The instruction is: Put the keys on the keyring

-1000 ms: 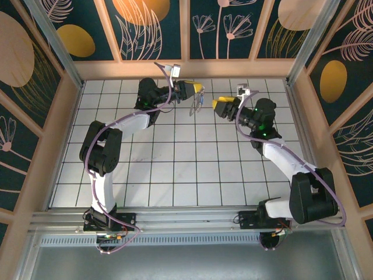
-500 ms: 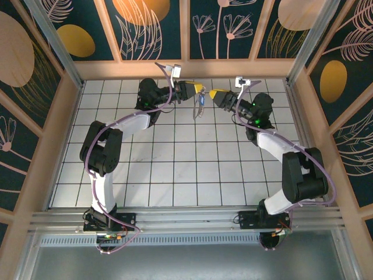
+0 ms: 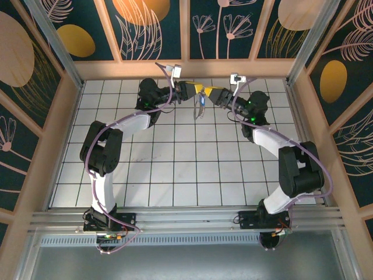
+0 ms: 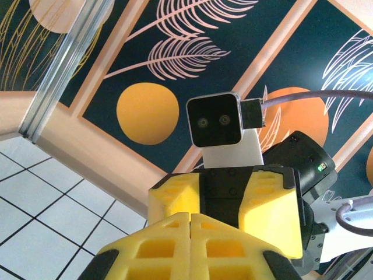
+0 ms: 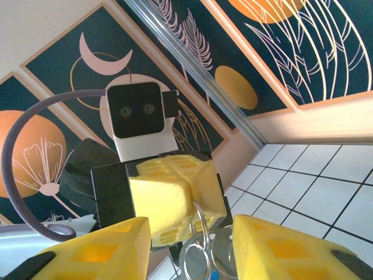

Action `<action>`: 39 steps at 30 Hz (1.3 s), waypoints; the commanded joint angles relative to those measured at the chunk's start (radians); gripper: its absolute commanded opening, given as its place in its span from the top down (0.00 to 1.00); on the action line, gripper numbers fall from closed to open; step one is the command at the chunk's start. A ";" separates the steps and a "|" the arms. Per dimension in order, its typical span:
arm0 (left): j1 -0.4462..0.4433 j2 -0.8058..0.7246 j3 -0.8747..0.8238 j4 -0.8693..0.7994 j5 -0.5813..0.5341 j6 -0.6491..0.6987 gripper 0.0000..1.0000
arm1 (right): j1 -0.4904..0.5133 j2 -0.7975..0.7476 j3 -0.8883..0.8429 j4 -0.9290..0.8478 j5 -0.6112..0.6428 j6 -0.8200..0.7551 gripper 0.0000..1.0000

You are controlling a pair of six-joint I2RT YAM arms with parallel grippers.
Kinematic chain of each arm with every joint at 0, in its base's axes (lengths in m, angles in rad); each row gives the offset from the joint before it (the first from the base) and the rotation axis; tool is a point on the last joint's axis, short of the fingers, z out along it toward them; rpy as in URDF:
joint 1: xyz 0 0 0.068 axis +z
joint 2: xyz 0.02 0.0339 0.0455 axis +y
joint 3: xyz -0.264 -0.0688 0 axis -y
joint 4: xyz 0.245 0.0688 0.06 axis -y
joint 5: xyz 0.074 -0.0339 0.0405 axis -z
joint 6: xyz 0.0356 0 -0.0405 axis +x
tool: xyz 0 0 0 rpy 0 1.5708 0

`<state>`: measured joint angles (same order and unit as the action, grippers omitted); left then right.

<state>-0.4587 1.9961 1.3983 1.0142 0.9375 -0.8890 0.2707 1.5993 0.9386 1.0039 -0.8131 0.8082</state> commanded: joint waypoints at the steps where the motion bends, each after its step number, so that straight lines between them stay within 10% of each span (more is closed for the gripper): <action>1: -0.006 -0.045 0.007 0.050 0.007 -0.007 1.00 | 0.008 0.020 0.039 0.056 -0.012 0.014 0.60; 17: -0.009 -0.041 0.008 0.047 0.012 -0.002 1.00 | 0.014 0.059 0.074 0.075 -0.045 0.032 1.00; 39: 0.042 -0.093 0.099 -0.355 0.063 0.319 0.69 | -0.109 0.058 0.266 -0.511 -0.213 -0.405 1.00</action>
<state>-0.4225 1.9369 1.4551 0.7635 0.9592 -0.6731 0.1711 1.6485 1.1374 0.6056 -0.9569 0.5240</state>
